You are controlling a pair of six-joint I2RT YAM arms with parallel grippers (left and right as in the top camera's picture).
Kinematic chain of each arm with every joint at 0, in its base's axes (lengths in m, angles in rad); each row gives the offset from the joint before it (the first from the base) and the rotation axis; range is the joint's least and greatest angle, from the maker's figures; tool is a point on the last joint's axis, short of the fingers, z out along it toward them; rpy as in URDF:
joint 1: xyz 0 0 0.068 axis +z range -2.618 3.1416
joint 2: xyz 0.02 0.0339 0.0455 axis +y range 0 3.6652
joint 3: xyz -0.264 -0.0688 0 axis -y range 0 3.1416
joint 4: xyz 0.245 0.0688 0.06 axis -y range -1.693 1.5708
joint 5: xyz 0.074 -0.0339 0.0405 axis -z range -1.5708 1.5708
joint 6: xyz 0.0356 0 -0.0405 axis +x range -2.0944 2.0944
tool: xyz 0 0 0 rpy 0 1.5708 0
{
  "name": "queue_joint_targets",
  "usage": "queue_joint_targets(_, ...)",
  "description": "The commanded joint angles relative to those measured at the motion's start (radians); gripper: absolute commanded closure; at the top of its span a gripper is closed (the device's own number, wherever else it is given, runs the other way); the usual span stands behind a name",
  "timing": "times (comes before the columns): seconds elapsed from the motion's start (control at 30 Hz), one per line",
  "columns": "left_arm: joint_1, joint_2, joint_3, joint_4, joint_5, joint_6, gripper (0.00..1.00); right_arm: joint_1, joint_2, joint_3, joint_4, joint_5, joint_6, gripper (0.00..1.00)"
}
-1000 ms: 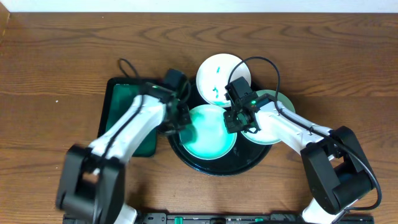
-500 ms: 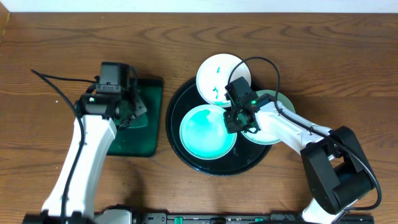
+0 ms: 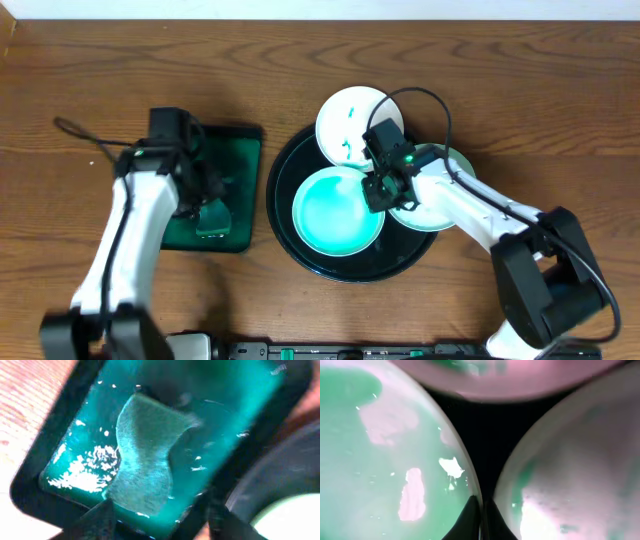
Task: Clean dirty plates on tray and stack at the side
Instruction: 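Return the sponge to the basin with the left gripper, then grasp the lower-left plate with the right gripper and lift it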
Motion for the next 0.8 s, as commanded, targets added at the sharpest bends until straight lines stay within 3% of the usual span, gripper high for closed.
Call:
queue_joint_targets(0.0,0.026,-0.141,0.041,-0.016,0.067,0.015,0.33,0.039,-0.092,0.108,-0.012,0.120,-0.101,0.99)
queue_joint_targets(0.13,0.040,-0.289,0.041,-0.047,0.068,0.015,0.28,0.103,-0.105,0.186,-0.011,0.241,-0.157,0.99)
queue_joint_targets(0.27,0.041,-0.422,0.041,-0.066,0.069,0.015,0.26,0.130,-0.105,0.212,0.077,0.217,-0.163,0.99)
queue_joint_targets(0.5,0.041,-0.628,0.041,-0.104,0.069,0.015,0.25,0.190,-0.087,0.238,0.417,0.152,-0.166,0.99)
queue_joint_targets(0.67,0.041,-0.715,0.041,-0.121,0.068,0.015,0.25,0.281,0.024,0.238,0.667,0.162,-0.299,0.99)
queue_joint_targets(0.77,0.041,-0.742,0.041,-0.136,0.068,0.015,0.24,0.333,0.100,0.238,0.786,0.269,-0.359,0.99)
